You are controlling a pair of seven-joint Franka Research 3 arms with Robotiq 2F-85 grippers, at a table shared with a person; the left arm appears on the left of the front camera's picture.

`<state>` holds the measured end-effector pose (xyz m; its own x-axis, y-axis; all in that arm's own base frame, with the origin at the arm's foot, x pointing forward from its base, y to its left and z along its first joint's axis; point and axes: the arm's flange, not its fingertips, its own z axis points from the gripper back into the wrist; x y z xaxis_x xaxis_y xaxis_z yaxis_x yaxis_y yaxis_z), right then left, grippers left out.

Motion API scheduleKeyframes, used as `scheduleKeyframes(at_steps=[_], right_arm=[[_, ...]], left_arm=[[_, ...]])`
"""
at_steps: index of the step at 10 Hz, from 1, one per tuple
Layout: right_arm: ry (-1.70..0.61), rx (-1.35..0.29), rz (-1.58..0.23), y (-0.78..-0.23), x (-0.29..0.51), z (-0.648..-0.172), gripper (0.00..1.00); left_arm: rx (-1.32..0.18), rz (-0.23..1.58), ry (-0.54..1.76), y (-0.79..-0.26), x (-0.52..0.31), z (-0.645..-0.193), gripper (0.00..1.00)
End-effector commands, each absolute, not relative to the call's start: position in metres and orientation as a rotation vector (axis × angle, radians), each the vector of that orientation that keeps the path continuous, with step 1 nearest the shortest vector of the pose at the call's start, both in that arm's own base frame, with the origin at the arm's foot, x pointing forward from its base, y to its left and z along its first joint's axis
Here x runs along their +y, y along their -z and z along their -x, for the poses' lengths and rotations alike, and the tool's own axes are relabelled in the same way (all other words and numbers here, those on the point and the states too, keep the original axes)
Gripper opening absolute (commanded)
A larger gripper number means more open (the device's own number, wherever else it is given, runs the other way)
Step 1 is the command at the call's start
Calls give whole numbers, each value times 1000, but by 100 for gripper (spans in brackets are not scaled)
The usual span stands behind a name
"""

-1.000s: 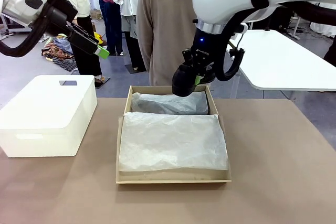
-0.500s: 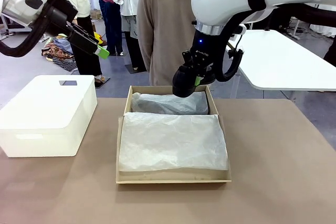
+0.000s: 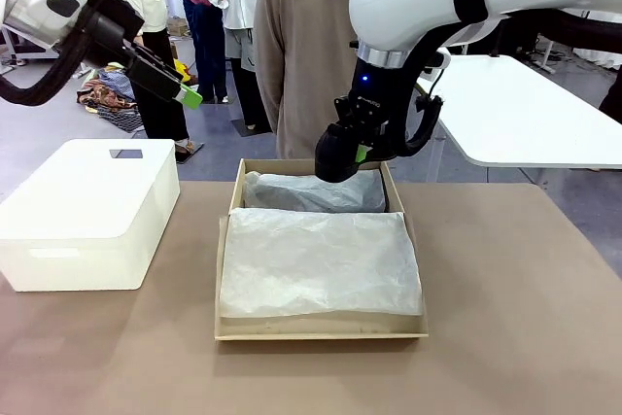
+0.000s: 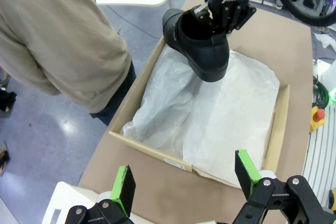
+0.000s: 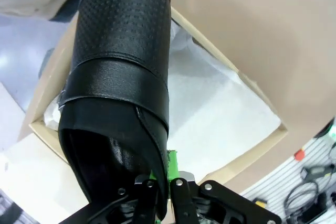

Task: Pack the shoes into the box.
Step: Place the other shoe of the Shoes into the Shoes Box.

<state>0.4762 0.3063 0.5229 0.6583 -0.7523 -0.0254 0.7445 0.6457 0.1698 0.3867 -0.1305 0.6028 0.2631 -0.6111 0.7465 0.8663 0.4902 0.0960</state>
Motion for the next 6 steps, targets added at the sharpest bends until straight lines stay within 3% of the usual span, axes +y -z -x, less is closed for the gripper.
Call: scheduleKeyframes(at_steps=[1, 6], right_arm=[[998, -32, -181, -533, 336, -475, 0], [1234, -43, -224, -530, 390, -486, 0]], left_arm=[[-830, 383, 1048, -599, -128, -387, 100], [-830, 383, 1048, -599, -128, -387, 100]])
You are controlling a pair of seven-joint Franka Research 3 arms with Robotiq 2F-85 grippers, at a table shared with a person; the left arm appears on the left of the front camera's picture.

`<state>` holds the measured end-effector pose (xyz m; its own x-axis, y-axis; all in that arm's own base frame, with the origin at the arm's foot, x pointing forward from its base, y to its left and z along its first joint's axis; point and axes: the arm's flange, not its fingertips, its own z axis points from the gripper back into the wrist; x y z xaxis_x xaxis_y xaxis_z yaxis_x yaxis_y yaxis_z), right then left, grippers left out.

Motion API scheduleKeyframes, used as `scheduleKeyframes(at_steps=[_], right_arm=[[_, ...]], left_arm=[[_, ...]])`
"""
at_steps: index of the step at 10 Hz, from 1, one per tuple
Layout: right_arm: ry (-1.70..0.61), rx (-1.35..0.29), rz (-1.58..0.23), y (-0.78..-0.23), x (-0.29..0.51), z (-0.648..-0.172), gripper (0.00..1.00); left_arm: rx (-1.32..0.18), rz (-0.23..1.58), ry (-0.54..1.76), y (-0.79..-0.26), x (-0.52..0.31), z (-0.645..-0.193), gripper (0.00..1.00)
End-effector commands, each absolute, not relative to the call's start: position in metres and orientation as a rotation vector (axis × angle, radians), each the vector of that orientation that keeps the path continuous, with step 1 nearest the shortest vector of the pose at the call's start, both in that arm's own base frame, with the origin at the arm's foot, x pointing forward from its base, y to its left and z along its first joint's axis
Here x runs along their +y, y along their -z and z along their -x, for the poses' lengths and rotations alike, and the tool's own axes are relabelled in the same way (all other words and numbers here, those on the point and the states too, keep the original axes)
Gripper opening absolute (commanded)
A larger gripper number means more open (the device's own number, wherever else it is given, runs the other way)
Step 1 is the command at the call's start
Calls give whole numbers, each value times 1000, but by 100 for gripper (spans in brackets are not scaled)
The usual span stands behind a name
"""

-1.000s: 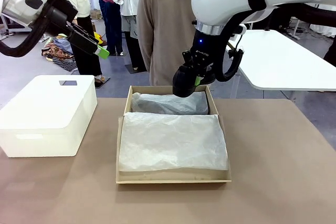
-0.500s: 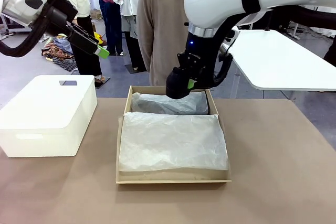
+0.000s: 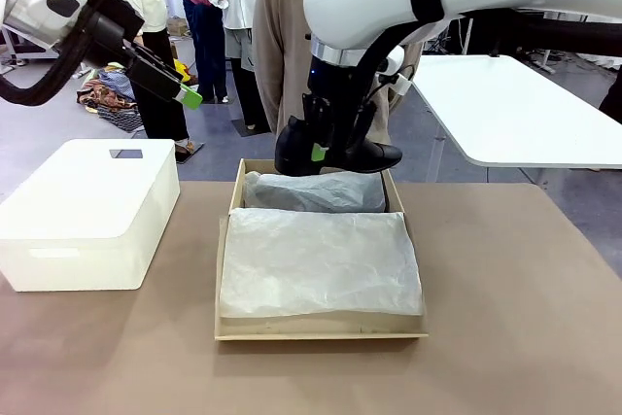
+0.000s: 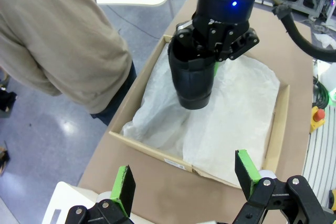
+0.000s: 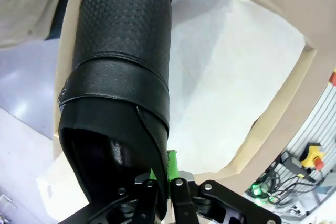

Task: Pack the shoes into the box.
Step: Place the other shoe of the Shoes into the Shoes Box.

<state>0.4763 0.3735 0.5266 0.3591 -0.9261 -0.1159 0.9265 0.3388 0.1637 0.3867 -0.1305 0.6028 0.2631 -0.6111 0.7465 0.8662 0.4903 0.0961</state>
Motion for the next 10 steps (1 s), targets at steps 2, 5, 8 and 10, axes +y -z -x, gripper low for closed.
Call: scheduleKeyframes(at_steps=[2, 5, 8, 10], right_arm=[[1267, -22, -220, -522, 400, -496, 0], [1237, 20, -212, -512, 395, -491, 0], [1237, 20, -212, -512, 395, -491, 0], [1309, 40, -233, -505, 398, -495, 0]], left_arm=[[-830, 383, 1048, -599, -128, -387, 100], [-830, 383, 1048, -599, -128, -387, 100], [-830, 383, 1048, -599, -128, -387, 100], [-830, 383, 1048, -599, -128, -387, 100]])
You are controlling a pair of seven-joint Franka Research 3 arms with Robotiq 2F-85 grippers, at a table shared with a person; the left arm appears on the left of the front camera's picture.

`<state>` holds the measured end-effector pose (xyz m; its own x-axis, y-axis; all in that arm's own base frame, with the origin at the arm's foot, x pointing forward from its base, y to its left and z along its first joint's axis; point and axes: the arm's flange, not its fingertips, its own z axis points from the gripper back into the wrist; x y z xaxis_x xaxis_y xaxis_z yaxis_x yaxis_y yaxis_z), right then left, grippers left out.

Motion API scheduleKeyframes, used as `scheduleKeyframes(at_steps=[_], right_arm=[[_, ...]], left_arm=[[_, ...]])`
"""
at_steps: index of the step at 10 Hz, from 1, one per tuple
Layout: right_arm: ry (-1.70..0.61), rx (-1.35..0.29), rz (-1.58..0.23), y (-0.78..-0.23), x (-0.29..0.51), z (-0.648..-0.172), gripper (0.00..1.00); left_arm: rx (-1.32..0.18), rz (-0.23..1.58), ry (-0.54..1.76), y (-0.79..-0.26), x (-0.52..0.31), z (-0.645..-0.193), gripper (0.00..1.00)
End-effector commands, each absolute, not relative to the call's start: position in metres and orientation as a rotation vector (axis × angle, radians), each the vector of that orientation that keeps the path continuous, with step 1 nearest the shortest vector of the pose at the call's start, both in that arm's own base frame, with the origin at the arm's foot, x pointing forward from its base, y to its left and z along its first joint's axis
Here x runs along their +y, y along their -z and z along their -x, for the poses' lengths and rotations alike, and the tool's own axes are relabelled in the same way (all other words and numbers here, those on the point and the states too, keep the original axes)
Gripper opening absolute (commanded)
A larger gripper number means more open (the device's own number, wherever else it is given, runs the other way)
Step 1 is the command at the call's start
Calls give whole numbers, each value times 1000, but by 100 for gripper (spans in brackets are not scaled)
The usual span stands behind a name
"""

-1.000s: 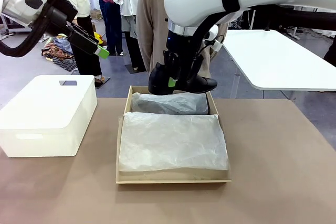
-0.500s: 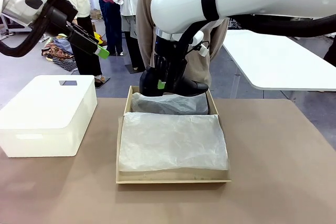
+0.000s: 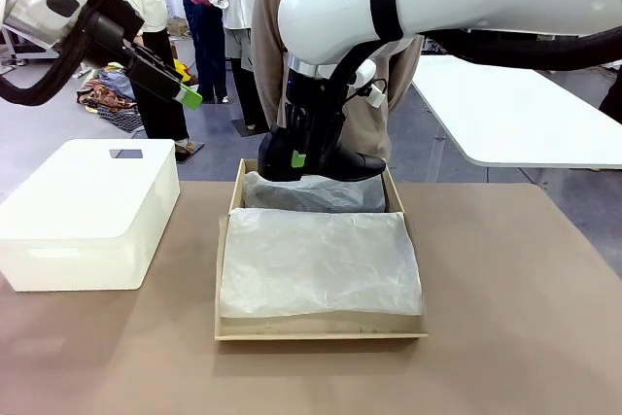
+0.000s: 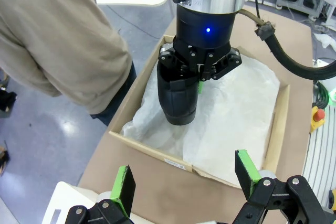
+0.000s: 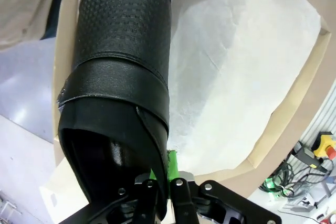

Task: Pack the shoes into the box.
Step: Place the other shoe of the Shoes into the Shoes Box.

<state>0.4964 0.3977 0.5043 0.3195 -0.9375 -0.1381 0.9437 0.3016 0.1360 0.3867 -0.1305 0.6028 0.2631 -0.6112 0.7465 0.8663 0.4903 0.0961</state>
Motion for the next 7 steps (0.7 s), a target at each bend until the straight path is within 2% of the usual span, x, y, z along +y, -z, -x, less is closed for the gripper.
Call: scheduleKeyframes(at_steps=[1, 7], right_arm=[[1354, 58, -241, -502, 402, -497, 0], [1462, 24, -178, -484, 424, -501, 0]], left_arm=[[-830, 383, 1048, -599, -128, -387, 100], [-830, 383, 1048, -599, -128, -387, 100]])
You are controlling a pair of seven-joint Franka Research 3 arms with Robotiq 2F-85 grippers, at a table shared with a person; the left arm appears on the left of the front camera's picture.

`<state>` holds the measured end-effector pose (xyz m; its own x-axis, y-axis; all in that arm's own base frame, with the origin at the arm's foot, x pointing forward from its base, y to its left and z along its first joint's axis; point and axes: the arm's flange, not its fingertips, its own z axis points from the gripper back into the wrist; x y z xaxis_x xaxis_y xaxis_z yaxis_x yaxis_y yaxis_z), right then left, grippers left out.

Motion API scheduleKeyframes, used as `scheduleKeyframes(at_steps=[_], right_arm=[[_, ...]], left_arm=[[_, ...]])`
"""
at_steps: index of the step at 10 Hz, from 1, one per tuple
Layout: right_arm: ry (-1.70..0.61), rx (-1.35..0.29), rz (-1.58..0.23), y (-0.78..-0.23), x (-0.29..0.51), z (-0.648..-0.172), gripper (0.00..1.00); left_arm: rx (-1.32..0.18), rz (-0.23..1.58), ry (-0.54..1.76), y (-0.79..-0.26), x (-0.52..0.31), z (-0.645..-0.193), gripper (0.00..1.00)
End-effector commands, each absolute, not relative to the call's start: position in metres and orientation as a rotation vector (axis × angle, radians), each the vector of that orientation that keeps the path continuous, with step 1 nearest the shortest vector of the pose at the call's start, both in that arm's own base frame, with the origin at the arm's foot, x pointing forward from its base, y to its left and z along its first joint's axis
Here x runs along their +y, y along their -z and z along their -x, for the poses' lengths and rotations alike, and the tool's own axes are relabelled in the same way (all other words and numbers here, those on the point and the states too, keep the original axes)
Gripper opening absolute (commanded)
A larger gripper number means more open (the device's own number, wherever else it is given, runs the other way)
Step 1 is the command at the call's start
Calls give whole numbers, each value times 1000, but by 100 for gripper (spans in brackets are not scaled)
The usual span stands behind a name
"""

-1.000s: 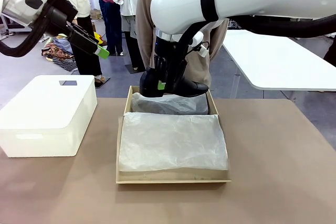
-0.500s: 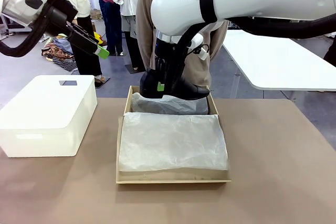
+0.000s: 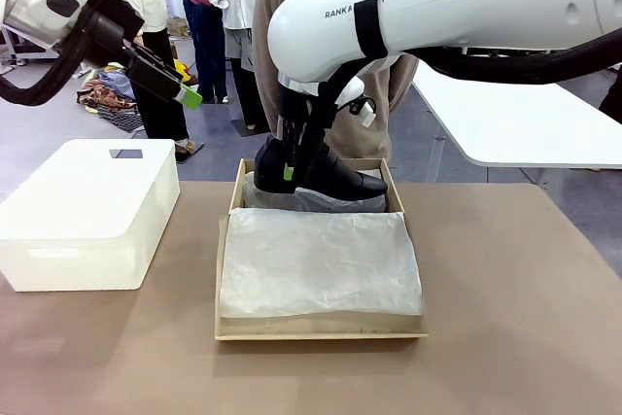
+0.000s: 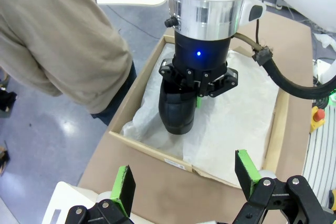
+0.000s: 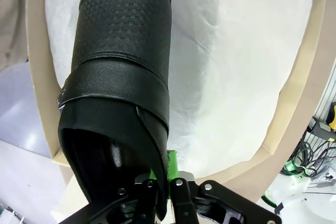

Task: Pack the shoes into the box.
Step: Place the other shoe of the Shoes into the Shoes Box.

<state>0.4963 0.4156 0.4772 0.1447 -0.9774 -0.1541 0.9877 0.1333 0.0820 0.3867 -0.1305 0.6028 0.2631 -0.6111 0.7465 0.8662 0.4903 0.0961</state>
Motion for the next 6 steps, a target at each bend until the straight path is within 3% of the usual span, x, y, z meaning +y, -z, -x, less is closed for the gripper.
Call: scheduleKeyframes(at_steps=[1, 6], right_arm=[[1470, 22, -165, -479, 425, -500, 0], [1471, 17, -123, -457, 434, -504, 0]], left_arm=[[-830, 383, 1048, -599, -128, -387, 100], [-830, 383, 1048, -599, -128, -387, 100]])
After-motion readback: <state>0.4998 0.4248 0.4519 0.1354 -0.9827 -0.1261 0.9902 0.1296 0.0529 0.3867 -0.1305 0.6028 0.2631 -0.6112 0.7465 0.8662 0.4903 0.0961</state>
